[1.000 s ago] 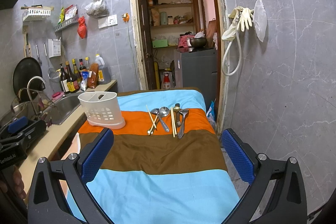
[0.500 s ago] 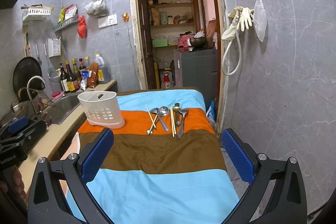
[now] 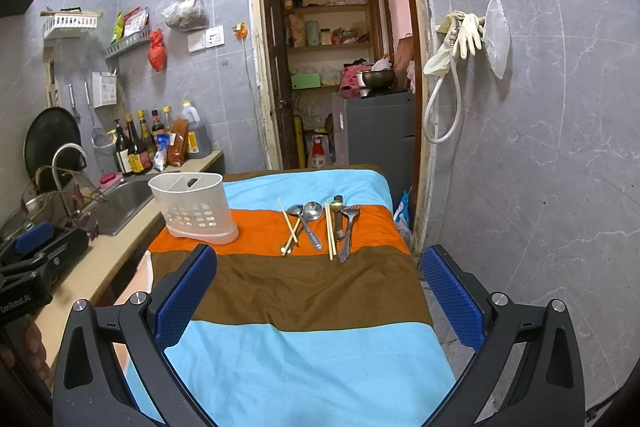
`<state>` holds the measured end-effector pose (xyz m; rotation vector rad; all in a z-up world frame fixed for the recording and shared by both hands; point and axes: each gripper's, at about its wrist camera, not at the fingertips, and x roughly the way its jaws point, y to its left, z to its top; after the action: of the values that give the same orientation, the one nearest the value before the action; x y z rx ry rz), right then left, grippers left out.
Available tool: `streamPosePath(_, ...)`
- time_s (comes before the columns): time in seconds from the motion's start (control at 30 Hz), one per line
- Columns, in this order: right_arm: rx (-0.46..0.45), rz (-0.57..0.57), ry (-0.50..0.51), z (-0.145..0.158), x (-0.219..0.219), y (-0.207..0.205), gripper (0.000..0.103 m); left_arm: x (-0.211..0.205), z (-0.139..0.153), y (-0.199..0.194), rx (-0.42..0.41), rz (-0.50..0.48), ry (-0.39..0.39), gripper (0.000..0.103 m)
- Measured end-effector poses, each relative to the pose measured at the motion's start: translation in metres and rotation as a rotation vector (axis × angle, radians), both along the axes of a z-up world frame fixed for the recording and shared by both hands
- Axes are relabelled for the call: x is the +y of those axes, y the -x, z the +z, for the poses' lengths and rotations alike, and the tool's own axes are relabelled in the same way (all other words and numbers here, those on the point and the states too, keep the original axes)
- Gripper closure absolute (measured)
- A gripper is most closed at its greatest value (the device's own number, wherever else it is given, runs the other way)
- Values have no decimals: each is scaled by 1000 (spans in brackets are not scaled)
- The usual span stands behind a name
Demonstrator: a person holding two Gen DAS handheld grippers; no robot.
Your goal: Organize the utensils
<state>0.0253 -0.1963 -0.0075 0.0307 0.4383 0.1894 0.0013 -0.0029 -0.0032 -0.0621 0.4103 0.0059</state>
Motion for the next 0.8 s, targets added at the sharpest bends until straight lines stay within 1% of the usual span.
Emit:
streamPosePath(0.53, 5, -2, 1, 1, 0, -4, 0, 1, -2, -1, 4, -2, 1, 2)
streamPosePath(0.8, 11, -8, 4, -13, 11, 6, 0, 5, -8, -9, 18, -13, 7, 2)
